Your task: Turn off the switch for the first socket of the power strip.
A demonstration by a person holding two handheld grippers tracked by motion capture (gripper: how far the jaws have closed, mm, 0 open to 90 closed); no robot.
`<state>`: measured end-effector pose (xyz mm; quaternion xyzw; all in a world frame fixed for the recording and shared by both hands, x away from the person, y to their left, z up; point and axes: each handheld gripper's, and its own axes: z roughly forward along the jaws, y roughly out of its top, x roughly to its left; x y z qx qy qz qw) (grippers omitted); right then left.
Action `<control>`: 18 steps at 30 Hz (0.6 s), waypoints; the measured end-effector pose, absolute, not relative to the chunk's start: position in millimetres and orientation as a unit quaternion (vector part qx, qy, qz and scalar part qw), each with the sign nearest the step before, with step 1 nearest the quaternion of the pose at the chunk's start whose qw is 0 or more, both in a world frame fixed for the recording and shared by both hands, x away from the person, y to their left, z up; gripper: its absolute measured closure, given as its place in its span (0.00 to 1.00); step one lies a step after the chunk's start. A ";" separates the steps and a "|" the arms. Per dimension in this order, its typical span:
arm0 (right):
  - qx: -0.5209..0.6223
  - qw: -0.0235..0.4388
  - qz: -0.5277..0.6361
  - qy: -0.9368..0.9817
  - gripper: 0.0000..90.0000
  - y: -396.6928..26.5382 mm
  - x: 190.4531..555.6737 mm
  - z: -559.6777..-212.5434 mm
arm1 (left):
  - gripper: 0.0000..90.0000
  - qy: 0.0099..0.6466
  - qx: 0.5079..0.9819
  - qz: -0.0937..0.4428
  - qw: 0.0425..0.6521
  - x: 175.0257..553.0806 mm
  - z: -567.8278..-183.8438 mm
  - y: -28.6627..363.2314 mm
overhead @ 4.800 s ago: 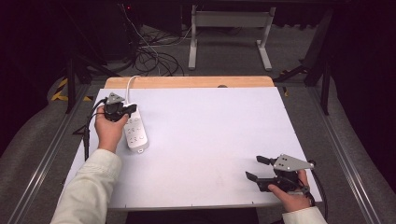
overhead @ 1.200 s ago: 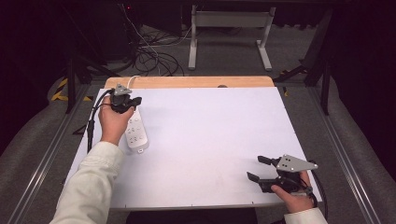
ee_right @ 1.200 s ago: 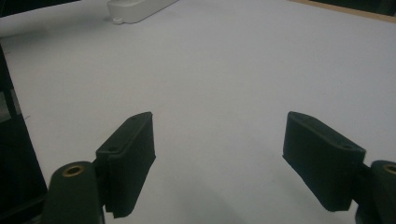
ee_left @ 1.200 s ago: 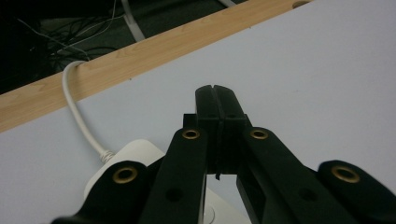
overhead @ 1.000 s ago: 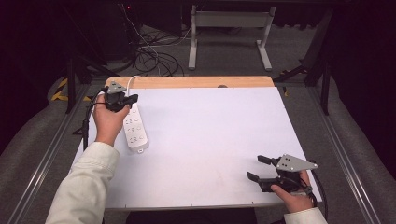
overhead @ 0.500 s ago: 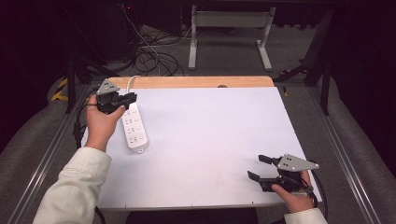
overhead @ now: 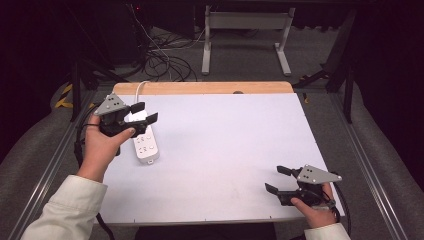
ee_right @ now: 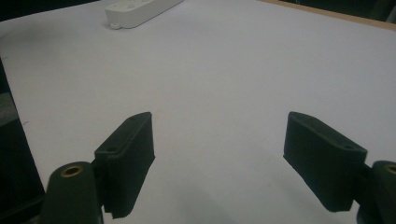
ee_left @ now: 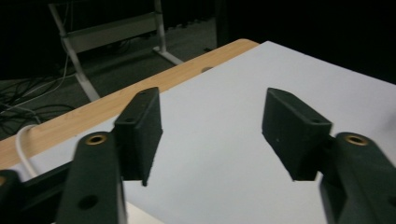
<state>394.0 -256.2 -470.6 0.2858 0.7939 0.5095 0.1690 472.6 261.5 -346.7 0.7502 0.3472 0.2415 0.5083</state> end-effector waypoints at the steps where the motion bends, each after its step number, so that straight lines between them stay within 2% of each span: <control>1: 0.286 0.169 0.509 0.794 0.28 -256.2 394.0 -470.6 | 0.38 0.345 0.749 0.238 0.513 468.1 -347.6 259.6; 4: 0.285 0.169 0.510 0.794 0.27 -256.0 393.8 -470.4 | 0.32 0.332 0.751 0.229 0.523 455.6 -351.9 255.0; 15: 0.279 0.169 0.506 0.798 0.25 -255.5 393.2 -470.7 | 0.26 0.300 0.765 0.222 0.525 419.2 -378.5 245.0; 18: 0.280 0.169 0.506 0.798 0.25 -255.5 393.1 -470.7 | 0.25 0.300 0.764 0.202 0.534 411.3 -389.5 244.2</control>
